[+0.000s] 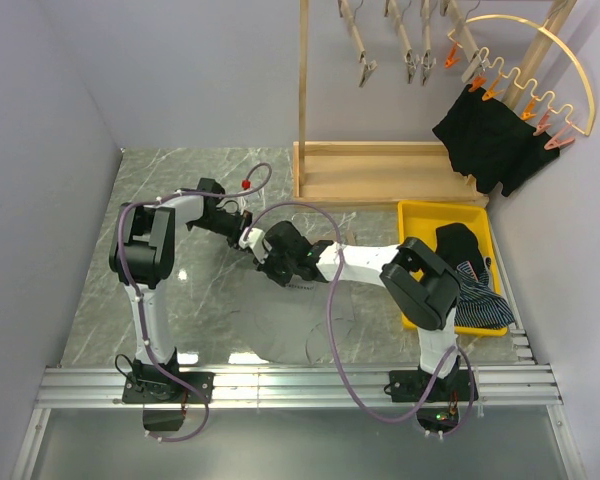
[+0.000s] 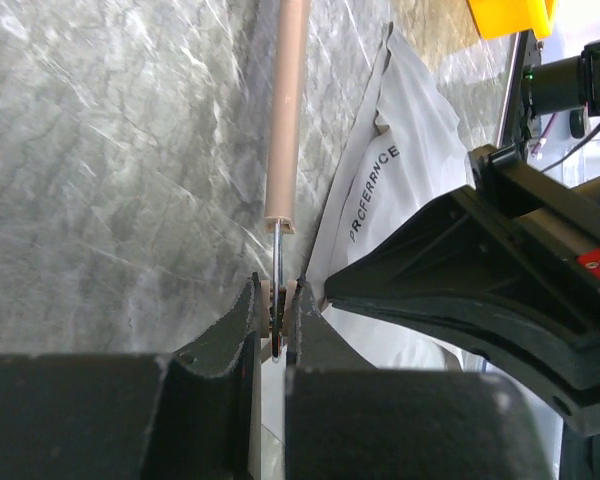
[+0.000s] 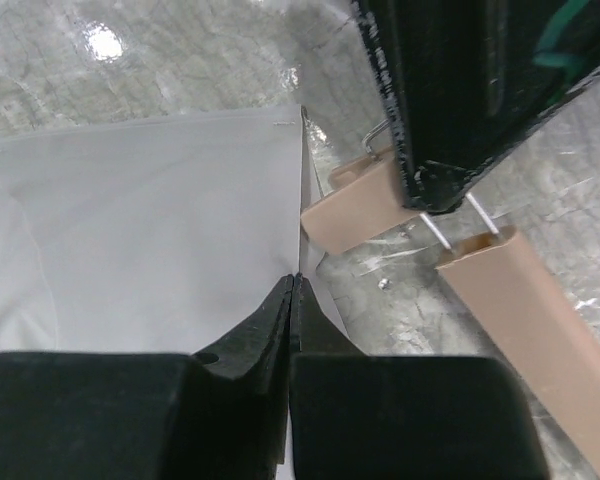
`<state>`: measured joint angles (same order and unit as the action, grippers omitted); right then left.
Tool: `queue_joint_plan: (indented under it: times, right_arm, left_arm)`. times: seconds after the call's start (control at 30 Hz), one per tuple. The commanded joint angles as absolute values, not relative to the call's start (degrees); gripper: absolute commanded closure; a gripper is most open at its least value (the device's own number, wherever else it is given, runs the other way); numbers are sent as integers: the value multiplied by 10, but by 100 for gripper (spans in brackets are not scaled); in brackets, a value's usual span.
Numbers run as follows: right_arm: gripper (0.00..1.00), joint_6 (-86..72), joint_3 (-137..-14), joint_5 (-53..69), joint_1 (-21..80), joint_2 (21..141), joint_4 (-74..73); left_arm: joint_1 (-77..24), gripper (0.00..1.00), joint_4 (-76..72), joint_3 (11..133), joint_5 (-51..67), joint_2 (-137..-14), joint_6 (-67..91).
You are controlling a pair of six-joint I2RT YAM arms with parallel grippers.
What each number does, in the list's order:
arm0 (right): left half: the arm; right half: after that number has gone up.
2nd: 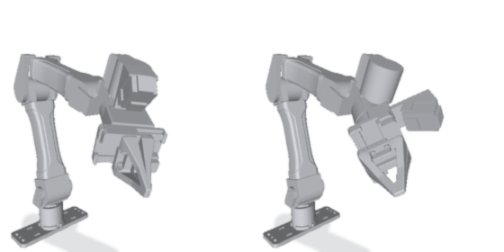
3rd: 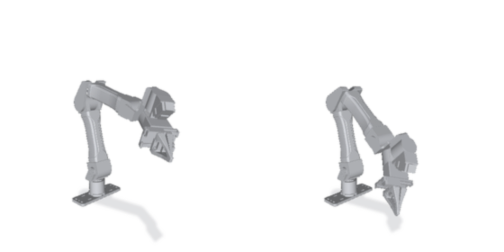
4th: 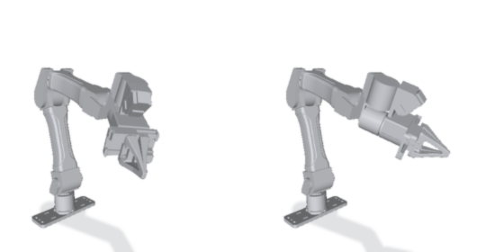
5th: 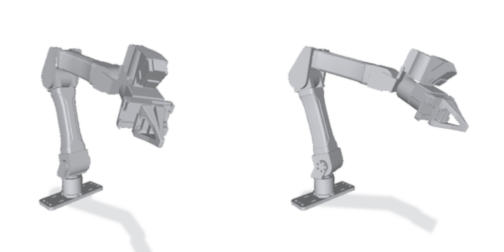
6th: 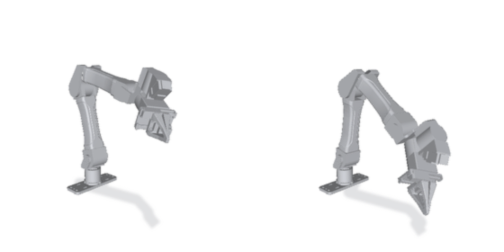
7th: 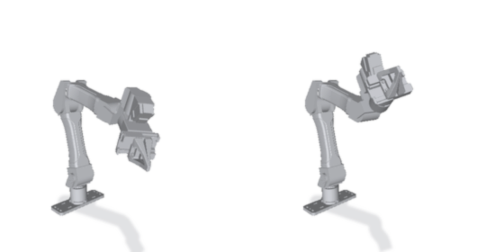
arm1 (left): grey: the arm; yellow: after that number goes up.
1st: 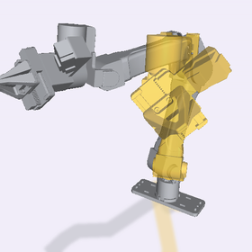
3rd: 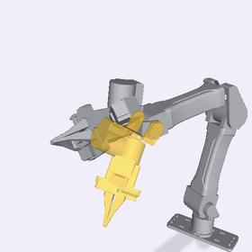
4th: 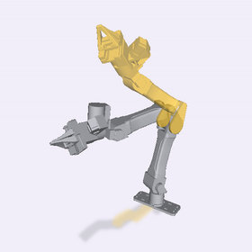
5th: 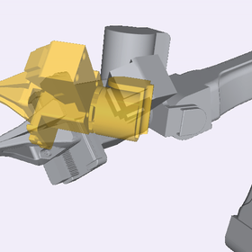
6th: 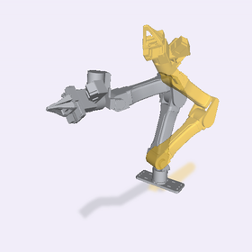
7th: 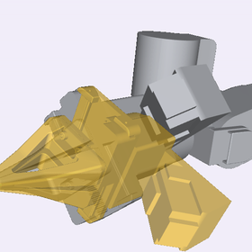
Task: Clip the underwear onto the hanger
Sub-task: Clamp the underwear onto the hanger.
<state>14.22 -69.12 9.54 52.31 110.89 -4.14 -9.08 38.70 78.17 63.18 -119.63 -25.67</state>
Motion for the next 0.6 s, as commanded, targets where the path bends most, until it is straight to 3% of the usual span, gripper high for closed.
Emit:
queue_joint_plan:
  times: [0.0, 0.57]
  right_arm:
    - [100, 150, -689, 85, 526, 1072, -19]
    - [100, 153, -696, 86, 527, 1082, -26]
  left_arm:
    - [-98, 100, 426, 789, 580, -1215, -301]
    - [-98, 100, 449, 784, 592, -1216, -326]
